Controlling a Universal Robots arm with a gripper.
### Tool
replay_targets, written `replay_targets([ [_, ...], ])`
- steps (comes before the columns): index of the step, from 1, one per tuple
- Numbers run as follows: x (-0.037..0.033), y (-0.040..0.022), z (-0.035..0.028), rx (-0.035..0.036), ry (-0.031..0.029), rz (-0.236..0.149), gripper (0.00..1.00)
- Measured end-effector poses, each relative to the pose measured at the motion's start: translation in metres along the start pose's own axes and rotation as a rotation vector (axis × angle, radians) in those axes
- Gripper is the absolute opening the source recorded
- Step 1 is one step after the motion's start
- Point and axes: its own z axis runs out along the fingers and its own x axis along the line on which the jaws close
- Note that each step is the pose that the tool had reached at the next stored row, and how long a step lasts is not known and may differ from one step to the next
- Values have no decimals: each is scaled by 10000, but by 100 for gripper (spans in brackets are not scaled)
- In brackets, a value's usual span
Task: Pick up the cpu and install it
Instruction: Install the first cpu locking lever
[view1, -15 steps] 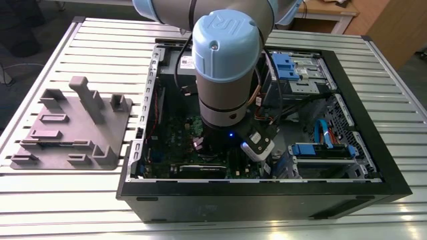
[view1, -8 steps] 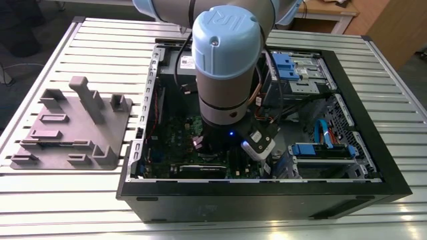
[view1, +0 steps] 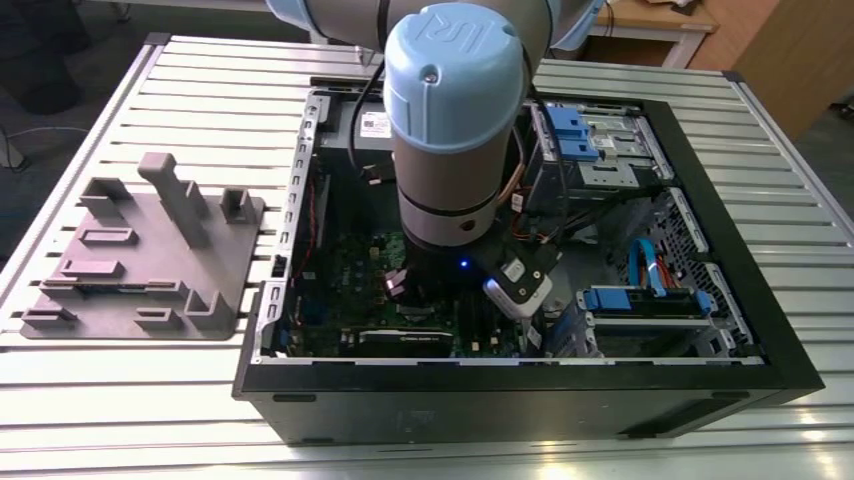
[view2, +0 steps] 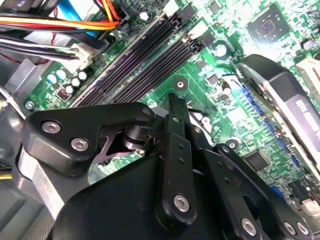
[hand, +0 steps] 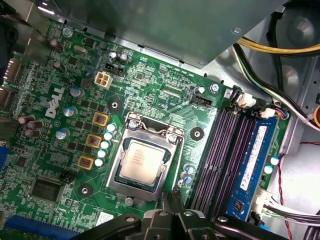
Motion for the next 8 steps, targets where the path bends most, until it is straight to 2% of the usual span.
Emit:
replay_targets([
  [5, -1, 4, -4, 3, 3, 0, 11],
  [8, -7, 11, -35, 2, 2, 0, 11],
])
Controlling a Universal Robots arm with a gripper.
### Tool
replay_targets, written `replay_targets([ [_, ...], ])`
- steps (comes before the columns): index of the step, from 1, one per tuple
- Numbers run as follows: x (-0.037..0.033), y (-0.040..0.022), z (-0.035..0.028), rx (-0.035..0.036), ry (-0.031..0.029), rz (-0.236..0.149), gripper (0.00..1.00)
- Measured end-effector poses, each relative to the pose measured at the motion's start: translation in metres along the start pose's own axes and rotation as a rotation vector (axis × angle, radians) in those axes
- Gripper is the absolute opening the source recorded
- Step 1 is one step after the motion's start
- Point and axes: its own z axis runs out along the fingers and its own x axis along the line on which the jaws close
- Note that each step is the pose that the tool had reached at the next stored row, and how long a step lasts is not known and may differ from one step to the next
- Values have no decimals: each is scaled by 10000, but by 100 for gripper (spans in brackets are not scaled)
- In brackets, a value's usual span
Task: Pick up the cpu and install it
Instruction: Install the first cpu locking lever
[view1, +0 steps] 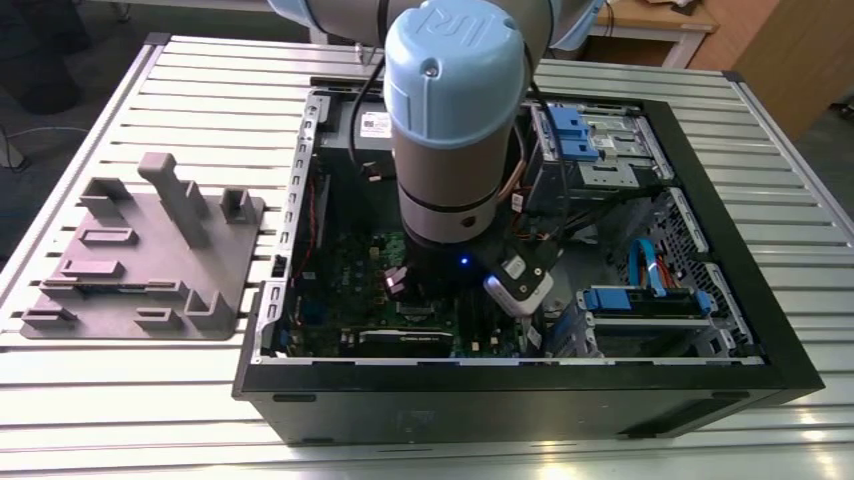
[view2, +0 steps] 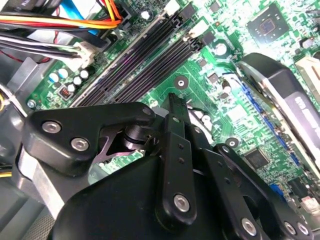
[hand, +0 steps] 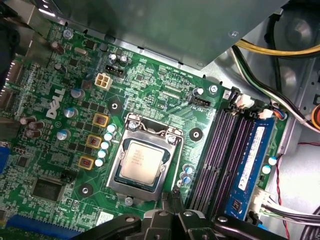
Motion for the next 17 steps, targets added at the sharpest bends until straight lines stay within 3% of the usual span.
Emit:
replay_targets([
  [10, -22, 108, -10, 4, -16, 1, 11],
  [17, 21, 150, -15, 15, -50, 6, 11],
])
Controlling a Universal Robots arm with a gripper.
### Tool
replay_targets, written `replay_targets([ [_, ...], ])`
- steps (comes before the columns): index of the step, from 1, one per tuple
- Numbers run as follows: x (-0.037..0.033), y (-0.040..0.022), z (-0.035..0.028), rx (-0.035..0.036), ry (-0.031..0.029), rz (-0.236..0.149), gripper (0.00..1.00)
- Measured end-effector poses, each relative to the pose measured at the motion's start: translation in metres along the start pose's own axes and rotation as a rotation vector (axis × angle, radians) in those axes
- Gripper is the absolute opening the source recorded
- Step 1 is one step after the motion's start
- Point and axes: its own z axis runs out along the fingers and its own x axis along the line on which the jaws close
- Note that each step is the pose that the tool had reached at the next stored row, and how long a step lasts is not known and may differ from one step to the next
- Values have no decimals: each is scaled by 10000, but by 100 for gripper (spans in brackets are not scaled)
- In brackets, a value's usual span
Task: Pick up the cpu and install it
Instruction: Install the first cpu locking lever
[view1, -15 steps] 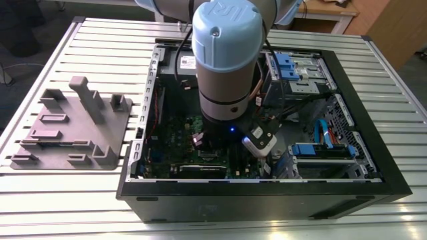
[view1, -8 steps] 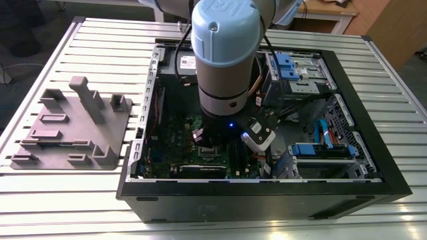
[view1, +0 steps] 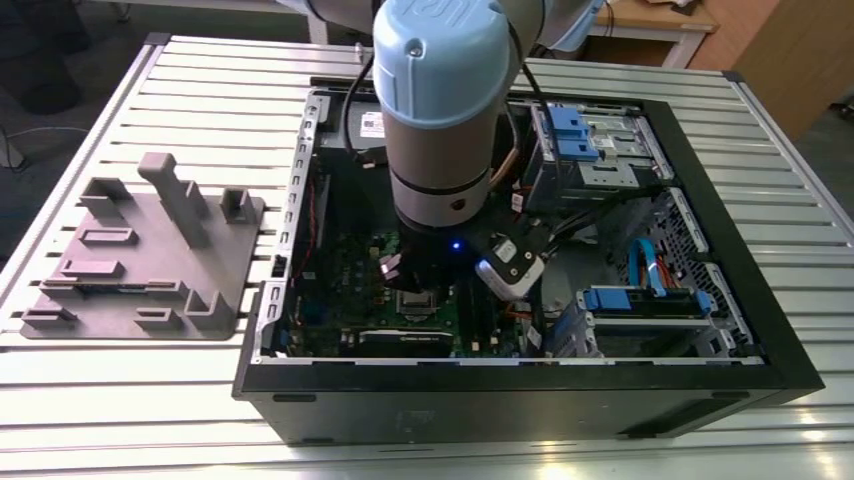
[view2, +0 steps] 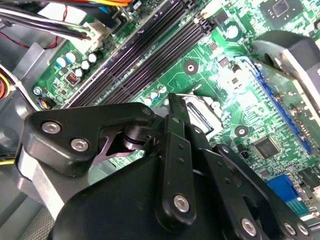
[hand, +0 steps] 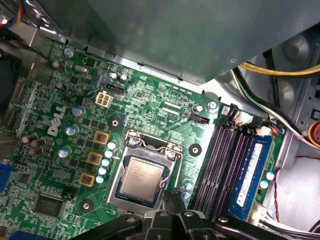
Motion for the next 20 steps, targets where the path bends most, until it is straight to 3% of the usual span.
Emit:
replay_targets([
  [8, -14, 67, 3, 2, -7, 0, 11],
  [20, -5, 71, 85, 10, -30, 0, 11],
])
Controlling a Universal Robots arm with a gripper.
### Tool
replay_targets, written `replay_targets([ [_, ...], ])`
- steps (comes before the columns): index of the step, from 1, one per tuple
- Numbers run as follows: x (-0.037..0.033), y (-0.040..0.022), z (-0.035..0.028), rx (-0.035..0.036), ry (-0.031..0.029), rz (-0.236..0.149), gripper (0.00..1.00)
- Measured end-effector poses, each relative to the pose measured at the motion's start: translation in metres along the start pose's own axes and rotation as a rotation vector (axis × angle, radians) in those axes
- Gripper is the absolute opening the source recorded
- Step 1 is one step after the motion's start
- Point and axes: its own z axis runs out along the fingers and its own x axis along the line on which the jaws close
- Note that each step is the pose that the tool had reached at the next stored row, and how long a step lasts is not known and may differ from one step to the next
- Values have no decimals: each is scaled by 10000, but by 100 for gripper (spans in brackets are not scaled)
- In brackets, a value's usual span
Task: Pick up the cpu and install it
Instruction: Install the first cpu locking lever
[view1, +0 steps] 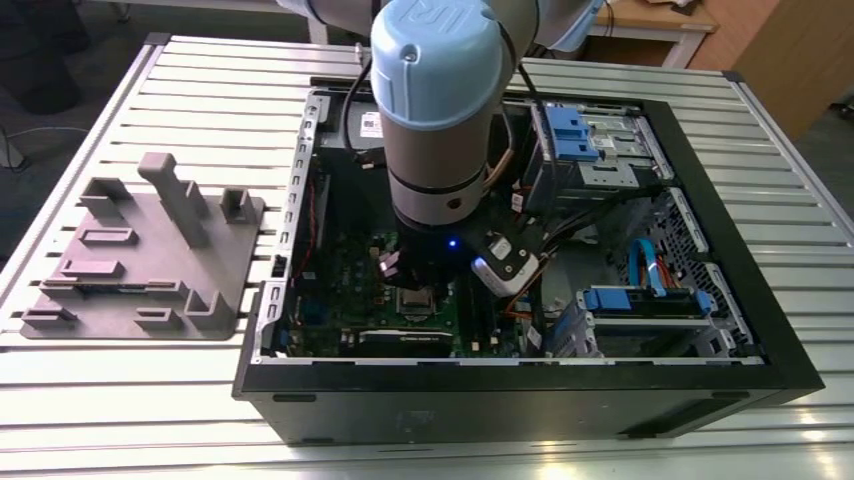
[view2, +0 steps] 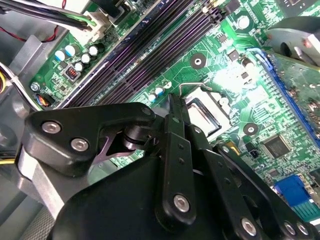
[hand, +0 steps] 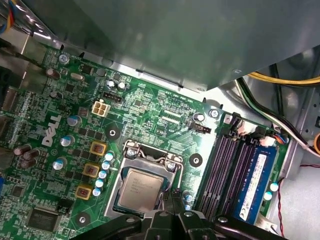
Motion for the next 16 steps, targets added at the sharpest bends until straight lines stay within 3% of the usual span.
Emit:
replay_targets([
  [16, 18, -27, 33, 7, -17, -1, 11],
])
